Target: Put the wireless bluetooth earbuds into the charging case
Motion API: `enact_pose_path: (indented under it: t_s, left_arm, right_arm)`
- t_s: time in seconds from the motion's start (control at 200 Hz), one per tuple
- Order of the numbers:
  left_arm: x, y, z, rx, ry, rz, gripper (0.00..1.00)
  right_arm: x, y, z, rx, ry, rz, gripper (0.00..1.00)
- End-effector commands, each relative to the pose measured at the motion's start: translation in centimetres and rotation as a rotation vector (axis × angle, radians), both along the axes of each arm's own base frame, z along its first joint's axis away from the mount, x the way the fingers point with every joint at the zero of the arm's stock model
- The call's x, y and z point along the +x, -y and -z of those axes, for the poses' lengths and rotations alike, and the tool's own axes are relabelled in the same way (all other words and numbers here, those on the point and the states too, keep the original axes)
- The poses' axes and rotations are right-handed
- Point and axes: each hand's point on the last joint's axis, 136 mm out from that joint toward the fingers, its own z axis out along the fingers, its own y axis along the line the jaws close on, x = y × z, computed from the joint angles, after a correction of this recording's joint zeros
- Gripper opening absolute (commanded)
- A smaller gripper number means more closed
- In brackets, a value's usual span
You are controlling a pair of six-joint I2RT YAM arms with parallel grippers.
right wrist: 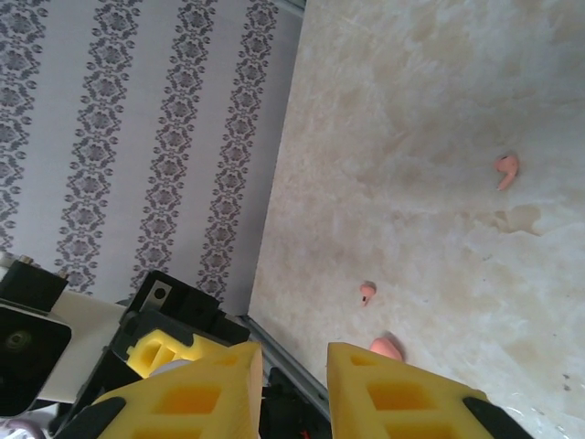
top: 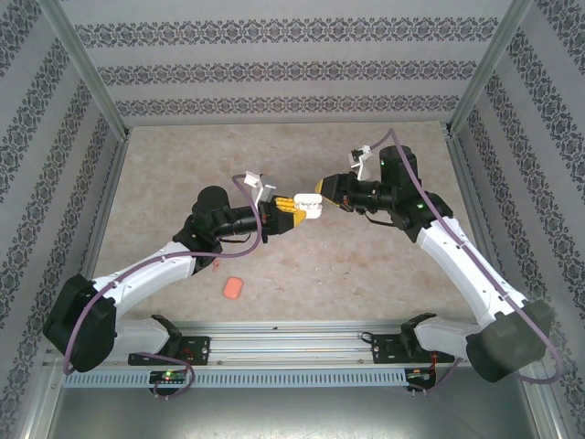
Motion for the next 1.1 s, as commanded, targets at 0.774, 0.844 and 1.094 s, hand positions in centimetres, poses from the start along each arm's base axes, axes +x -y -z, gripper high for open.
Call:
enact_pose_path:
  t_s: [0.774, 0.844, 1.094]
  left_arm:
    - [2.6, -0.7, -0.6, -0.02, -0.053, -0.096, 0.0]
    - [2.9, -1.1, -0.3, -0.028, -0.072, -0.114, 0.0]
    - [5.6, -4.7, 3.2, -0.031, -0.249, -0.272, 0.0]
  right_arm:
    - [-2.0, -0.5, -2.3, 0.043, 0.091, -0.104, 0.27]
    - [-1.3, 0.9, -2.2, 0.02, 0.108, -0.031, 0.27]
    - [-0.1, 6.5, -0.1, -0.05, 0.071, 0.211, 0.31]
